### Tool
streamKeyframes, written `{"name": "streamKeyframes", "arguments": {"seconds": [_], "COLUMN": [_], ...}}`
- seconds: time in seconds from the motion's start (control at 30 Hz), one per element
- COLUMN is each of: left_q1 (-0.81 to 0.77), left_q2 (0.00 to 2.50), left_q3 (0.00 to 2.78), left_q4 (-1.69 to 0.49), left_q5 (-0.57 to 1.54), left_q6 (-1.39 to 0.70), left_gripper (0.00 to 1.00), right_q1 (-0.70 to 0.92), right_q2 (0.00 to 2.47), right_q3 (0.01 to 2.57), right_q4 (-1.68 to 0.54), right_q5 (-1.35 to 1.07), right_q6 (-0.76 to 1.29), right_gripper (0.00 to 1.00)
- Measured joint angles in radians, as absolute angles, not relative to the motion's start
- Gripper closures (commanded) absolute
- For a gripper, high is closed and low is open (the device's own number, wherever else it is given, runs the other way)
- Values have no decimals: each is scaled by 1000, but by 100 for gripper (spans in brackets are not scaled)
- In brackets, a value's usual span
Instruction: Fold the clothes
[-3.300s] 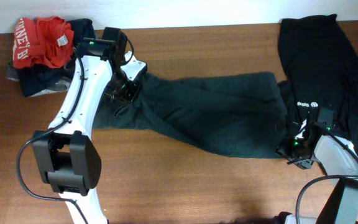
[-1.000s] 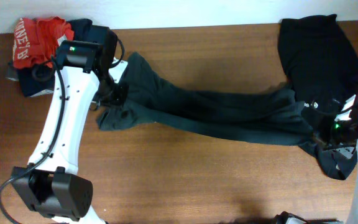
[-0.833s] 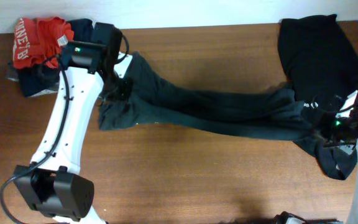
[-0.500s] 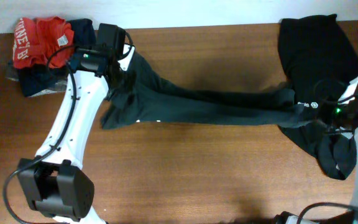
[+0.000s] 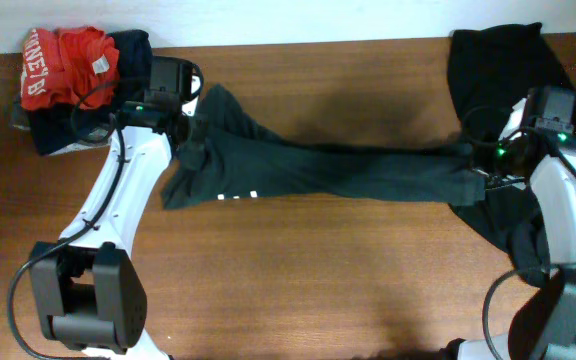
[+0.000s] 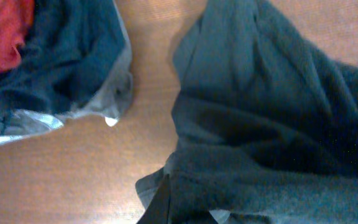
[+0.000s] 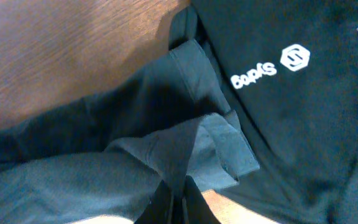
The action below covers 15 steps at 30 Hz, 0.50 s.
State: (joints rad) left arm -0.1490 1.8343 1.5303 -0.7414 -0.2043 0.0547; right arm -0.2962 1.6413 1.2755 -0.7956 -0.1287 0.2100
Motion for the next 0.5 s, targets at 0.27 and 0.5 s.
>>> {"name": "streamKeyframes", "arguments": {"seconds": [0.27, 0.5], "left_q1": [-150, -150], "left_q2": [1887, 2026], "left_q3": [1530, 1529], "left_q4": [-661, -609], "left_q5": [-209, -214], "left_q6": [51, 51], "left_gripper": [99, 99], "right_q1": [-295, -295], "right_q2": [1734, 1786], "right_q3": [1275, 1275], "right_q4": [-692, -604], "right_q5": [-128, -128], "right_q6": [210, 210], "right_gripper": [95, 95]}}
